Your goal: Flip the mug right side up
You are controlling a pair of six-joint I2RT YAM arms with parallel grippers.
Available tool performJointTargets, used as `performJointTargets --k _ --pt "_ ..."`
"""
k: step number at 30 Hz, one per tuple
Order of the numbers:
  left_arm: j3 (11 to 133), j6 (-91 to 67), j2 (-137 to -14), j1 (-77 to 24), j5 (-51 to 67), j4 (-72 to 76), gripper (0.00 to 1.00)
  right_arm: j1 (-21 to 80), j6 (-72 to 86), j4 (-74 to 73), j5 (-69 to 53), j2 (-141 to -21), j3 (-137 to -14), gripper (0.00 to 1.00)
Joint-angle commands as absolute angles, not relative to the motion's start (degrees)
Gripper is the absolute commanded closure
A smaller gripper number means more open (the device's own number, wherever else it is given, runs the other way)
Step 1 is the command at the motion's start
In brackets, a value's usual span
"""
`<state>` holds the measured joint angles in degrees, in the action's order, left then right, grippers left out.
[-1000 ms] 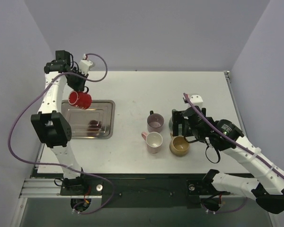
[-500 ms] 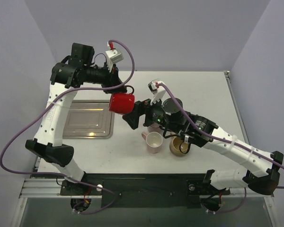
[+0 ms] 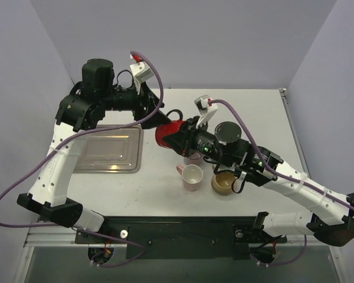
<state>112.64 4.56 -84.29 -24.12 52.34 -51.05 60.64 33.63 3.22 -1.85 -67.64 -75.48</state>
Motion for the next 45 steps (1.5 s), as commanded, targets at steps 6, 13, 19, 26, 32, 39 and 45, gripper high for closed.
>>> performJointTargets --k 6,13,19,26,32,39,45 --pt "106.72 17.48 -80.0 -24.18 5.41 -55.83 0.07 52.23 27.85 -51.36 26.46 -64.43 -82.48 1.0" --pt "82.83 21.1 -71.73 -18.73 -1.24 -44.48 0.07 33.08 31.46 -50.48 16.01 -53.63 -55.31 1.0" --pt "70.16 19.42 -67.59 -11.61 5.43 -37.36 0.06 20.33 29.71 -36.94 4.05 -52.9 -40.18 1.0" --pt "60.31 18.11 -66.27 -7.65 9.22 -31.47 0.06 12.84 27.95 -29.18 0.7 -60.02 -35.86 1.0" --pt "50.56 14.07 -62.93 -5.8 11.24 -19.61 0.06 12.57 26.55 -32.25 4.21 -58.9 -38.75 0.46" --pt "38.51 -3.13 -59.77 -5.71 0.45 4.68 0.05 12.74 20.93 -38.25 11.84 -49.67 -48.77 0.15" --pt "29.36 -9.75 -60.11 -5.8 -4.92 20.1 0.05 12.57 14.79 -13.48 29.92 -38.33 -35.71 0.06"
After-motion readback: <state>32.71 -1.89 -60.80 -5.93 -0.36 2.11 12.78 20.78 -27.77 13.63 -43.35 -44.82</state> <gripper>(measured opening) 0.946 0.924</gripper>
